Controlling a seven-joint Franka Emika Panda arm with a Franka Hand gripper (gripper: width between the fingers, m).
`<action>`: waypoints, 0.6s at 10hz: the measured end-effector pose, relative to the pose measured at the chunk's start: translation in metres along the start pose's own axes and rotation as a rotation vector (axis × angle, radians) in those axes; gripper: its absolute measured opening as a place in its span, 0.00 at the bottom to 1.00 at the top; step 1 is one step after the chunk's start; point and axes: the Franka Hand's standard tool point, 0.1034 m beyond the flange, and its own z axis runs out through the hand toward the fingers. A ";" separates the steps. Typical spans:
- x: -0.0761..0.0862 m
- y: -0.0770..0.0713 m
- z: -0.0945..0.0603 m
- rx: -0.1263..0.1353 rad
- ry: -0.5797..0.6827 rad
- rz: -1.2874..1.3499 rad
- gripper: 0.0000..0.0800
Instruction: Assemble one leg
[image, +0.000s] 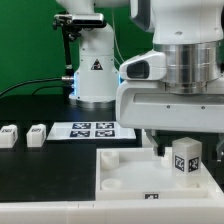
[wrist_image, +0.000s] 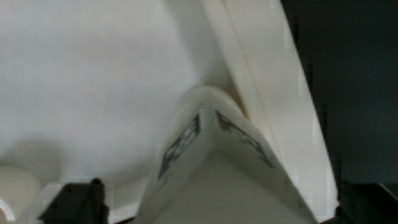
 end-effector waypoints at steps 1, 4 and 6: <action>-0.001 -0.001 0.001 -0.002 -0.001 -0.127 0.81; -0.005 -0.006 0.001 -0.014 -0.002 -0.525 0.81; -0.005 -0.005 0.001 -0.013 -0.004 -0.701 0.81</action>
Offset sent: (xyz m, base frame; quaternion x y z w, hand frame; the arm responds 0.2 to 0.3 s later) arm -0.0186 0.0185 0.0051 -0.0059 0.0059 -0.3150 0.9490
